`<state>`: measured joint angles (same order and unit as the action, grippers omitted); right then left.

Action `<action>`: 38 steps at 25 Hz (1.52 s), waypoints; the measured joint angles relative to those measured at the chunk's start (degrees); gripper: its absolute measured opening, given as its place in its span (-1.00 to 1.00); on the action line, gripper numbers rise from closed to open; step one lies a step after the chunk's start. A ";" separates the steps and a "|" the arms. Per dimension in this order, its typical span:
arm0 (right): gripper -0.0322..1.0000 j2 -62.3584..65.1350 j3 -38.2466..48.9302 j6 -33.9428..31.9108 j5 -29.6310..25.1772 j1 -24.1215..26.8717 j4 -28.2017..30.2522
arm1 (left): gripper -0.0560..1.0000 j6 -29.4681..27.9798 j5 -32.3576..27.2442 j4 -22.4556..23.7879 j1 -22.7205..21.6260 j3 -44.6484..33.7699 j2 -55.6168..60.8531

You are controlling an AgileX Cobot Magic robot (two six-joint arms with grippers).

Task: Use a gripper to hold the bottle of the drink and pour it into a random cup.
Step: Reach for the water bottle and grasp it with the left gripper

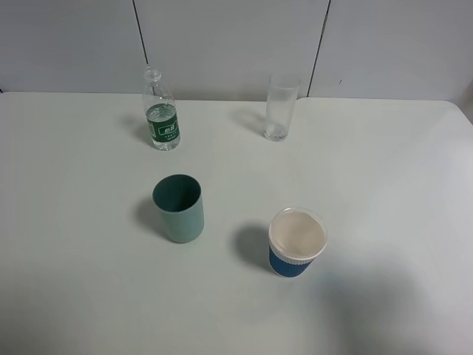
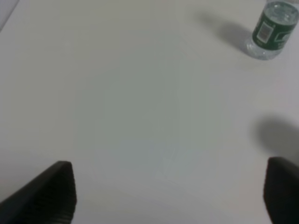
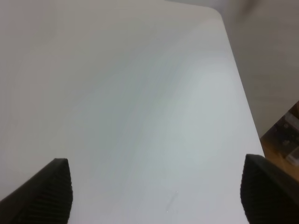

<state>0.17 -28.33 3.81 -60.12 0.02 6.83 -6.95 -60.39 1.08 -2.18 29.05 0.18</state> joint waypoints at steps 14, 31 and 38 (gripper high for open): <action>0.50 0.00 0.00 0.00 0.00 0.00 0.00 | 0.94 8.89 10.71 -0.19 0.00 3.41 -19.23; 0.50 0.00 0.00 0.00 0.00 0.00 0.00 | 0.98 19.57 29.38 3.19 5.65 3.41 -41.87; 0.50 0.00 0.00 0.00 0.00 0.00 0.00 | 0.99 19.72 36.07 6.96 10.34 3.49 -52.74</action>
<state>0.17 -28.33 3.81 -60.12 0.02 6.83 12.77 -24.33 8.04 8.17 32.54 -52.55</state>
